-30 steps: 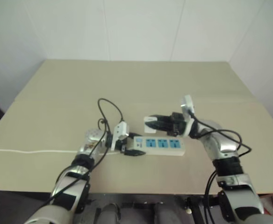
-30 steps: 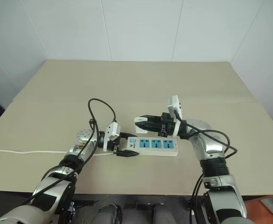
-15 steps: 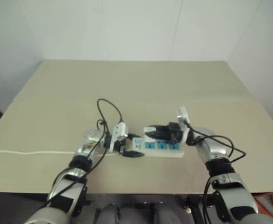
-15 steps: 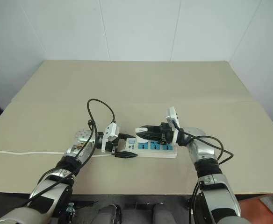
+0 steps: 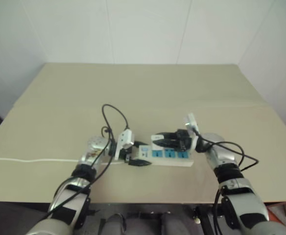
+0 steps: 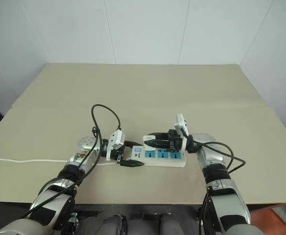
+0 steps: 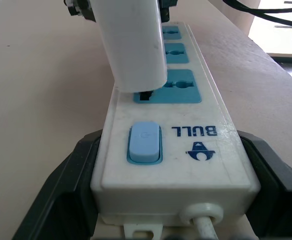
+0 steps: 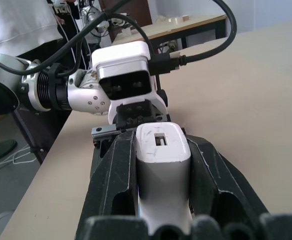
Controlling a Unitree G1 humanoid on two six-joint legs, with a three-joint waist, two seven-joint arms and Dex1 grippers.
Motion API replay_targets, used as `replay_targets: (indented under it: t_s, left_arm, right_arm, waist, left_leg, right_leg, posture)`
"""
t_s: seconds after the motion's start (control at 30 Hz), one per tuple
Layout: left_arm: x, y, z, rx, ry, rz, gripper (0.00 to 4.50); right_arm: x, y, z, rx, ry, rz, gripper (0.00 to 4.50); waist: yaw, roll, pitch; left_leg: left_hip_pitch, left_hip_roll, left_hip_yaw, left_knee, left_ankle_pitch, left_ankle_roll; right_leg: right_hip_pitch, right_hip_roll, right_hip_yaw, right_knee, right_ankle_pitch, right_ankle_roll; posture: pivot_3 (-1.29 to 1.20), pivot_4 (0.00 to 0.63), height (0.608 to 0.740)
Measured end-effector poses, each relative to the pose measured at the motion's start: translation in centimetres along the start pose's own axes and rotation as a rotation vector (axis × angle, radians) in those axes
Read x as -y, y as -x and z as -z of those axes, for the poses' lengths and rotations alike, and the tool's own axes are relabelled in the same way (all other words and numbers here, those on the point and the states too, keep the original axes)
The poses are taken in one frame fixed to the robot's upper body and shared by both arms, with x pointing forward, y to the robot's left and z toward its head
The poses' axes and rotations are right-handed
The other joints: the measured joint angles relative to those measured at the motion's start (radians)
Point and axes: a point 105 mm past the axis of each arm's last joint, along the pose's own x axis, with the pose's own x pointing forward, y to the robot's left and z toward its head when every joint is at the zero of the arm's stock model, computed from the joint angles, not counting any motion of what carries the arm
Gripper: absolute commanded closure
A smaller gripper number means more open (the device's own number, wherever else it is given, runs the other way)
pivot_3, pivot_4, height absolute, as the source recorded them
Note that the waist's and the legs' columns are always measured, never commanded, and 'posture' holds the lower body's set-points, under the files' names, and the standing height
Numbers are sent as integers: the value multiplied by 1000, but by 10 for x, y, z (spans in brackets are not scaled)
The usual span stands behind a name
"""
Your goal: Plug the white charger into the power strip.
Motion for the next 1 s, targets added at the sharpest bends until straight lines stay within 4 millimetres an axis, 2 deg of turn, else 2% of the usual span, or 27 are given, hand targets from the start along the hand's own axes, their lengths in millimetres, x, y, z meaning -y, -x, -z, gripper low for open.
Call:
replay_targets:
  t_s: [0.37,0.67,0.8,1.0]
  left_arm:
    - [1,-1,0,-1,-6,2,1191]
    - [1,0,2,-7,1,-3,1191]
    - [1,1,4,-12,13,-7,1191]
    - [1,1,4,-14,20,-7,1191]
  right_arm:
    - [-4,3,7,4,73,8,3367]
    - [-6,4,18,-13,161,6,3367]
    - [-5,2,21,-24,165,5,3367]
    - [-3,1,20,-49,111,-3,3367]
  waist:
    - [1,0,0]
    - [-2,0,0]
    - [-3,0,0]
    - [-3,0,-2]
  left_leg:
    - [1,0,0,0,0,0]
    - [8,0,0,-1,0,0]
    - [14,0,0,-2,0,0]
    - [15,0,0,-2,0,0]
  right_leg:
    - [1,0,0,0,0,0]
    - [8,0,0,-1,-1,1]
    - [15,0,0,-2,-4,6]
    - [15,0,0,-2,-4,6]
  posture:
    - [0,150,740]
    - [0,150,740]
    - [0,150,740]
    - [0,150,740]
